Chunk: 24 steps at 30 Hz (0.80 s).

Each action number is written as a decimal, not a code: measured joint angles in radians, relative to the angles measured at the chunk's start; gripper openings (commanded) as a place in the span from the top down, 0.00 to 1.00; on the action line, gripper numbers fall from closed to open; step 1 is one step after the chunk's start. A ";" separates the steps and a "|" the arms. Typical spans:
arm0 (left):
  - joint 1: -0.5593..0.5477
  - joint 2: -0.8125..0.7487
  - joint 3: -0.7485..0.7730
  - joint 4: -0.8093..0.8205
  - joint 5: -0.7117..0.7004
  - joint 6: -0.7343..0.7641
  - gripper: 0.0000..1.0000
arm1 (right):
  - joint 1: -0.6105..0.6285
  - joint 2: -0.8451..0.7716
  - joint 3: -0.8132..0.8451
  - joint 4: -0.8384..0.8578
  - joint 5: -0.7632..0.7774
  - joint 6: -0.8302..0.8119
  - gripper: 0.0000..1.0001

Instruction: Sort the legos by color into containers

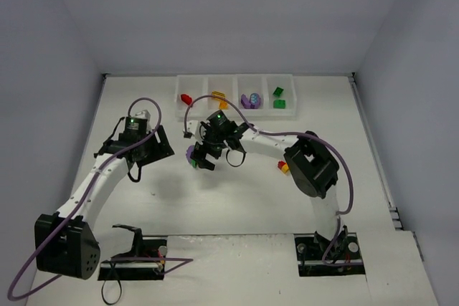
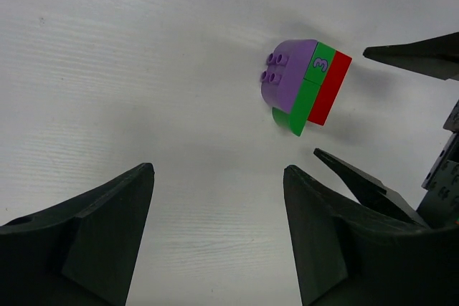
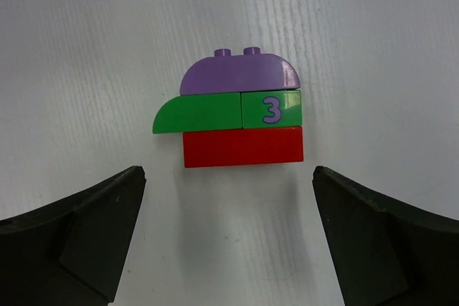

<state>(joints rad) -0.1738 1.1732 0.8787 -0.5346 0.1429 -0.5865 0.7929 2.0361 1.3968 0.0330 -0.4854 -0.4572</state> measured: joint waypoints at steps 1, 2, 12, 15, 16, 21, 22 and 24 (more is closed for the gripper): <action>0.000 -0.004 -0.004 -0.001 0.002 0.000 0.33 | 0.005 0.008 0.006 -0.003 0.000 -0.002 0.00; 0.000 -0.008 -0.008 -0.002 0.004 0.000 0.33 | 0.008 0.015 0.014 -0.008 0.000 -0.005 0.00; 0.000 -0.037 -0.011 -0.014 0.013 0.001 0.33 | 0.021 0.097 0.076 -0.016 0.010 -0.015 0.00; 0.000 -0.043 -0.020 -0.015 0.013 0.003 0.33 | 0.020 0.118 0.087 -0.016 0.014 -0.016 0.03; 0.000 -0.044 -0.024 -0.016 0.013 0.003 0.33 | 0.020 0.122 0.088 -0.015 0.012 -0.013 0.04; 0.000 -0.045 -0.034 -0.023 0.013 0.004 0.33 | 0.020 0.122 0.096 -0.014 0.022 -0.016 0.23; 0.000 -0.045 -0.035 -0.023 0.014 0.004 0.33 | 0.020 0.122 0.096 -0.014 0.024 -0.016 0.30; 0.000 -0.045 -0.037 -0.022 0.018 0.004 0.33 | 0.020 0.122 0.096 -0.013 0.026 -0.025 0.60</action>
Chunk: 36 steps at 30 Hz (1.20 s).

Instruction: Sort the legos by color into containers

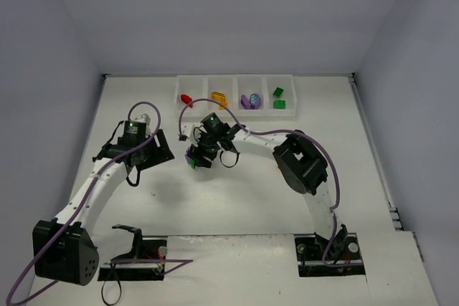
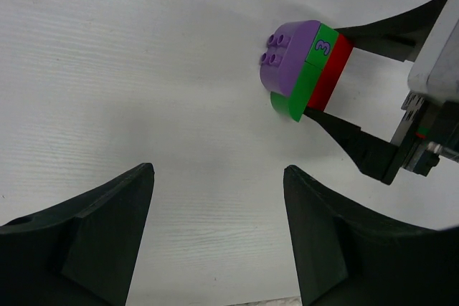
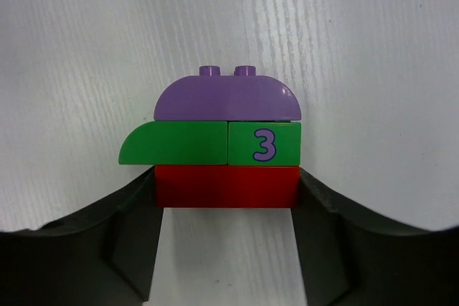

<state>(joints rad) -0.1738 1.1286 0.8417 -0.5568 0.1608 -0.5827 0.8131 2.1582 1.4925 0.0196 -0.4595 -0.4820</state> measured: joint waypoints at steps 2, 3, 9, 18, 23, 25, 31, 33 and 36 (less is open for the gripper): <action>0.000 0.000 -0.001 0.002 0.009 0.000 0.33 | -0.001 0.000 -0.002 0.005 0.001 0.009 0.85; 0.000 0.000 -0.001 0.006 0.017 0.000 0.33 | -0.001 0.000 -0.006 0.010 0.000 0.010 0.88; 0.000 -0.006 -0.001 0.051 0.080 0.007 0.33 | -0.001 -0.072 -0.088 0.014 0.007 0.010 0.91; 0.000 -0.007 0.025 0.125 0.294 0.045 0.30 | 0.000 -0.392 -0.186 0.003 0.010 0.013 0.91; 0.003 -0.009 0.077 0.185 0.452 0.050 0.29 | 0.004 -0.541 -0.198 0.005 0.027 0.013 0.90; 0.006 -0.009 0.089 0.205 0.504 0.047 0.29 | 0.004 -0.570 -0.206 0.005 0.043 0.013 0.89; 0.006 -0.008 0.093 0.300 0.636 -0.008 0.29 | 0.020 -0.587 -0.240 -0.005 0.050 0.014 0.89; 0.006 -0.009 0.093 0.333 0.660 -0.024 0.29 | 0.028 -0.587 -0.251 -0.013 0.049 0.014 0.89; 0.006 -0.009 0.093 0.367 0.683 -0.046 0.29 | 0.039 -0.588 -0.257 -0.025 0.047 0.013 0.89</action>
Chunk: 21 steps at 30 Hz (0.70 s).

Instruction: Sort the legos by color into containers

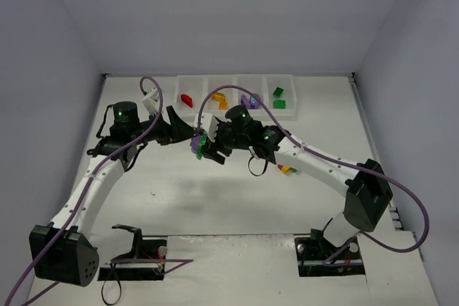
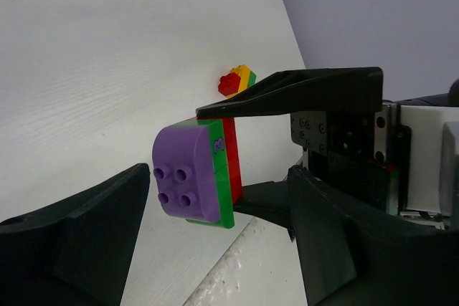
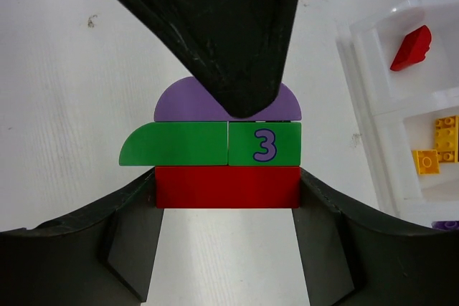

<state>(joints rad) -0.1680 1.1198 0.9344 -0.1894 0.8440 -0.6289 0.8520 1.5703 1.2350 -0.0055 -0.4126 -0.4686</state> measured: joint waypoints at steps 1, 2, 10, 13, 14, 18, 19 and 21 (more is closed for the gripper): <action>0.000 0.000 0.000 0.011 0.008 -0.006 0.29 | 0.000 0.000 0.000 -0.001 0.000 0.000 0.89; 0.000 0.003 0.000 0.025 0.021 -0.013 0.29 | 0.000 -0.001 0.000 -0.002 0.000 0.000 0.89; -0.001 0.059 -0.014 0.089 0.093 -0.053 0.29 | 0.000 -0.038 0.000 -0.003 -0.011 0.000 0.89; -0.005 0.078 -0.017 0.100 0.113 -0.067 0.29 | 0.000 -0.053 0.000 -0.003 -0.014 0.000 0.89; -0.009 0.083 -0.017 0.109 0.118 -0.073 0.30 | 0.000 -0.057 0.000 -0.003 -0.016 0.000 0.89; -0.031 0.097 -0.017 0.142 0.132 -0.094 0.36 | 0.000 -0.063 0.001 -0.003 -0.021 0.000 0.88; -0.038 0.101 -0.017 0.148 0.135 -0.098 0.38 | 0.000 -0.063 0.001 -0.003 -0.021 0.000 0.88; -0.053 0.109 -0.017 0.155 0.141 -0.105 0.42 | 0.000 -0.063 0.001 -0.003 -0.021 0.000 0.88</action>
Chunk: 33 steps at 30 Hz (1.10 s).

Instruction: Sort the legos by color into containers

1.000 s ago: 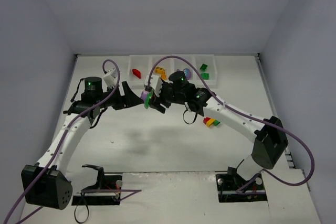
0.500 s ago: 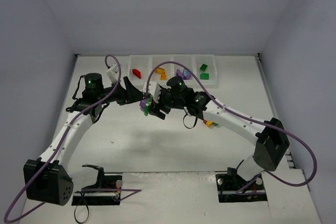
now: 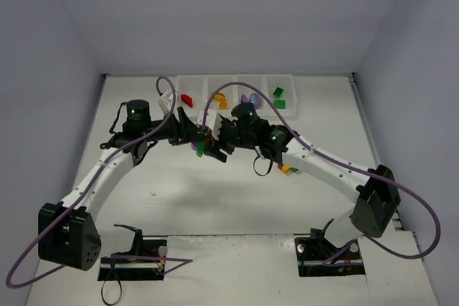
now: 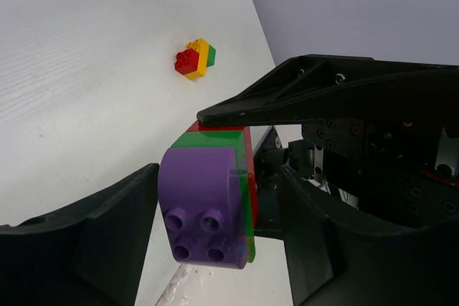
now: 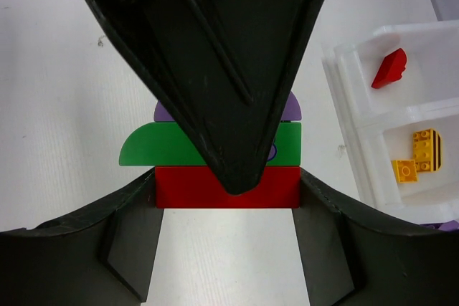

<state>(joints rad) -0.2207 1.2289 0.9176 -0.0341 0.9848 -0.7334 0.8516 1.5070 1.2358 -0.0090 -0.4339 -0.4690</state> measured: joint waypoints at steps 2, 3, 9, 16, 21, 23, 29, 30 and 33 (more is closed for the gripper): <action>-0.010 0.009 0.000 0.002 0.005 -0.004 0.45 | 0.000 0.000 0.000 0.000 0.000 0.000 0.88; -0.015 0.013 0.000 0.002 0.008 -0.005 0.47 | 0.000 0.000 0.000 0.000 0.000 0.000 0.88; -0.020 0.022 0.000 0.002 0.011 -0.014 0.82 | 0.000 -0.004 0.000 0.000 0.002 -0.001 0.87; -0.020 0.023 0.000 0.010 0.018 -0.038 1.00 | 0.001 -0.015 -0.016 0.008 0.019 -0.010 0.89; -0.019 0.037 0.000 0.010 0.033 -0.038 1.00 | 0.001 -0.041 -0.069 0.048 0.032 -0.011 0.98; -0.019 0.040 0.000 0.007 0.042 -0.037 1.00 | 0.000 -0.055 -0.096 0.074 0.032 -0.011 1.00; 0.011 0.040 0.003 -0.004 0.087 -0.026 1.00 | -0.029 -0.108 -0.172 0.097 0.033 -0.008 1.00; 0.024 0.040 0.004 -0.005 0.092 -0.022 1.00 | -0.045 -0.115 -0.183 0.088 0.040 -0.007 1.00; 0.060 0.040 0.006 -0.008 0.093 -0.015 1.00 | -0.117 -0.126 -0.216 0.061 0.072 -0.003 1.00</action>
<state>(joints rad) -0.1612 1.2694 0.9237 -0.0425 1.0782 -0.7486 0.7341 1.3811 1.0195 0.0517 -0.3622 -0.4717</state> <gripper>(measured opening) 0.305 0.614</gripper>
